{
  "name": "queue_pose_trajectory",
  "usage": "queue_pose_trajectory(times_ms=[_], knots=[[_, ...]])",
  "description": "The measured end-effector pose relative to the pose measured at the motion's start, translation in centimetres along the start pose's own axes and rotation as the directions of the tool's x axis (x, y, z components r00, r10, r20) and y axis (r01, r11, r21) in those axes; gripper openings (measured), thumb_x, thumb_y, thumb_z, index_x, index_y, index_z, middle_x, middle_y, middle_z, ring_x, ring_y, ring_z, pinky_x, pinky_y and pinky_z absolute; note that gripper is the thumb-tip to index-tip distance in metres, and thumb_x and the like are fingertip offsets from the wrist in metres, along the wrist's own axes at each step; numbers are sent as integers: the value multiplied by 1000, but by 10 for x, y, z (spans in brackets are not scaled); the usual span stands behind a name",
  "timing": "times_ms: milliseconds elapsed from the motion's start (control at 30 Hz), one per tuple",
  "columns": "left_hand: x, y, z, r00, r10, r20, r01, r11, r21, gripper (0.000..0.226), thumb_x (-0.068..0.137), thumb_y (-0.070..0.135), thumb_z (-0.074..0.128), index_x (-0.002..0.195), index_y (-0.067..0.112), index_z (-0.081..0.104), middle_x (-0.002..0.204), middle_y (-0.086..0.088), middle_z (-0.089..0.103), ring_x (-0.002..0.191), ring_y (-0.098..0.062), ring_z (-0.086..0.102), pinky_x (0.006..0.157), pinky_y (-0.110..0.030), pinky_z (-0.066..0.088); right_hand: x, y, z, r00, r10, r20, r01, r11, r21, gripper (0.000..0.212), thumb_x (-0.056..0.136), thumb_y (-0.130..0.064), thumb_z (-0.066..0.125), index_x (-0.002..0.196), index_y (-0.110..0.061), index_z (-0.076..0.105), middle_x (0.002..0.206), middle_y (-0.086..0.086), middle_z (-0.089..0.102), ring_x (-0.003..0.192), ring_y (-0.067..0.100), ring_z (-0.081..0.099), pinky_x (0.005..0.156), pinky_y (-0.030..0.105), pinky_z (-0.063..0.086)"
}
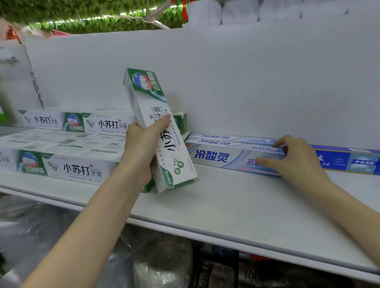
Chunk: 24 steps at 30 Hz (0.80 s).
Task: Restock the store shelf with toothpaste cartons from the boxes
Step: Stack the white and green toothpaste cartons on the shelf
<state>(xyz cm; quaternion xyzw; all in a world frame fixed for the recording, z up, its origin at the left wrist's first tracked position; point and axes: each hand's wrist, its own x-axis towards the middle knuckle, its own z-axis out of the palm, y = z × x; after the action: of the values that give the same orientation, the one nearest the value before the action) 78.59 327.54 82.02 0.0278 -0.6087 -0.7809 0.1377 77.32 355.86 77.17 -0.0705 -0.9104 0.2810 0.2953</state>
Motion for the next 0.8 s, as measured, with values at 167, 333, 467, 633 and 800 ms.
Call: queue_pose_trajectory(times_ms=[167, 333, 467, 633, 800], knots=[[0, 1, -1, 1000, -13, 19, 12, 999, 32, 43, 86, 33, 70, 121, 12, 56, 93, -2, 74, 68, -14, 72, 46, -21, 53, 1, 8, 4, 998, -48, -38, 48, 999, -6, 60, 69, -41, 82, 116, -11, 60, 103, 7, 46, 88, 19, 45, 76, 29, 35], [0, 3, -4, 996, -52, 67, 48, 997, 69, 30, 87, 33, 68, 110, 14, 65, 82, -1, 75, 66, -15, 72, 49, -23, 55, 4, 14, 9, 994, -75, -74, 80, 995, 61, 49, 73, -24, 80, 111, -13, 51, 109, 12, 51, 92, 29, 56, 74, 29, 36], [1, 3, -3, 995, -61, 81, 51, 992, 115, 26, 87, 33, 68, 104, 14, 66, 83, -2, 76, 68, -18, 73, 54, -27, 56, 5, 20, 12, 991, -103, -82, 105, 994, 30, 41, 76, -29, 78, 99, -17, 46, 101, 7, 51, 85, 24, 50, 68, 31, 33], [-3, 7, 0, 991, -73, 113, 54, 986, 159, 28, 88, 30, 68, 109, 11, 64, 84, -6, 75, 63, -19, 72, 49, -27, 56, 5, 20, 10, 998, -41, -53, 46, 994, 96, 44, 75, -33, 79, 100, -15, 48, 99, 7, 53, 88, 27, 54, 69, 33, 38], [-13, 22, -11, 963, -190, 192, 161, 974, 157, 34, 88, 32, 67, 113, 9, 65, 90, -10, 76, 76, -24, 74, 58, -31, 57, -5, -4, -9, 977, -111, -181, 121, 992, 41, 33, 86, -36, 66, 109, -20, 50, 104, 0, 49, 88, 22, 56, 68, 35, 42]])
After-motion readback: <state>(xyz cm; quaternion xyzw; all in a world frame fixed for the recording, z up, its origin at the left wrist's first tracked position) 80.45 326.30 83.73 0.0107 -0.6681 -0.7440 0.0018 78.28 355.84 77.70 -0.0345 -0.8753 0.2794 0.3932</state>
